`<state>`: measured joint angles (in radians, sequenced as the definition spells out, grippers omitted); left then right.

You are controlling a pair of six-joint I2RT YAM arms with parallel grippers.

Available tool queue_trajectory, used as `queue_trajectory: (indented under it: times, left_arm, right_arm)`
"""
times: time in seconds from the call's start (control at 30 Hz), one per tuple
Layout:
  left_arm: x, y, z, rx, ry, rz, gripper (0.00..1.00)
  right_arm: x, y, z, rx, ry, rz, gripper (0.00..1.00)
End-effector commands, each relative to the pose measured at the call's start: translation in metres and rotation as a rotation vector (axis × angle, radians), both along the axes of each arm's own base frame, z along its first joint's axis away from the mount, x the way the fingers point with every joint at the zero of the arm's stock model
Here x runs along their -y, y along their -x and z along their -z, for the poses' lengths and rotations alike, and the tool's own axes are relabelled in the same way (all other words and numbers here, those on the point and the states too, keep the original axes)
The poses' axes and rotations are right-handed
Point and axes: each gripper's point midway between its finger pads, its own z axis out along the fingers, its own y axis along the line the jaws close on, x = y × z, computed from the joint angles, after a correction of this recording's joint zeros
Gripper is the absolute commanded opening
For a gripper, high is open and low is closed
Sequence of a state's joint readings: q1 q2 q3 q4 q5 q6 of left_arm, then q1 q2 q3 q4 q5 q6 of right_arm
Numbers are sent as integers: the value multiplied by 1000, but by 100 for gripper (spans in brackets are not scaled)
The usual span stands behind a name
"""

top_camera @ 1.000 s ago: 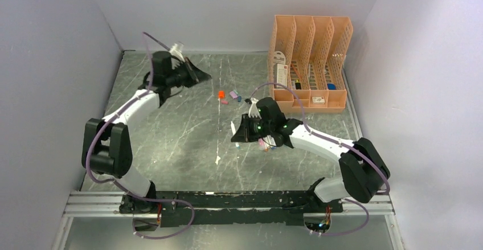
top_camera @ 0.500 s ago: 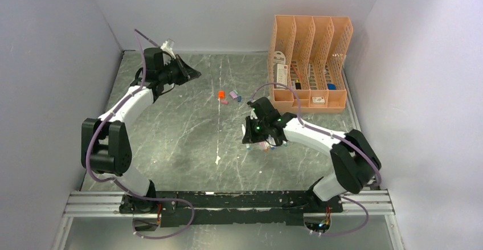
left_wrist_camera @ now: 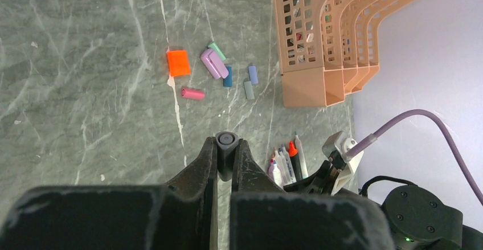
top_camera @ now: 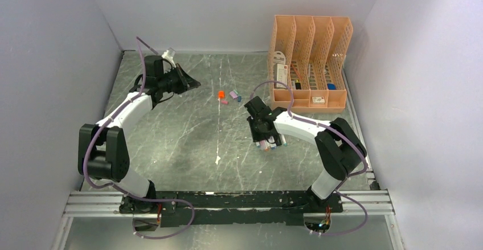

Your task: Open the pen caps

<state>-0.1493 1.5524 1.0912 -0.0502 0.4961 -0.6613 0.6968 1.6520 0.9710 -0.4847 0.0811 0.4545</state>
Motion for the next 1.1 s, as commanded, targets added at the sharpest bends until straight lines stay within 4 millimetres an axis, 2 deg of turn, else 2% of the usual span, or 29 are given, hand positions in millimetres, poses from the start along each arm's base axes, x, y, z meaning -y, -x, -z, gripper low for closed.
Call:
queue_trajectory:
  times: [0.0, 0.13, 0.3, 0.53, 0.7, 0.83, 0.87, 0.93, 1.07]
  left_arm:
    - [4, 5, -11, 37, 6, 31, 7]
    - [4, 4, -7, 30, 7, 28, 7]
    - [3, 1, 4, 5, 4, 17, 7]
    - [15, -6, 38, -29, -43, 4, 7]
    - [36, -13, 70, -60, -149, 22, 7]
    - [48, -20, 95, -81, -224, 34, 7]
    - [49, -21, 101, -89, -237, 38, 7]
    - [49, -26, 111, -108, -261, 35, 7]
    - [45, -39, 118, -108, -303, 21, 7]
  right_arm:
    - [11, -6, -1, 30, 65, 10, 24]
    - [12, -7, -3, 37, 70, 15, 31]
    - [11, -7, -12, 47, 58, 15, 32]
    - [-4, -19, -62, 141, -55, 15, 37]
    - [-2, -18, -80, 183, -96, 39, 53]
    - [1, -14, -84, 193, -119, 56, 65]
    - [5, -9, -77, 181, -113, 61, 66]
    - [7, -5, -76, 184, -130, 69, 67]
    - [10, 1, -75, 188, -162, 78, 67]
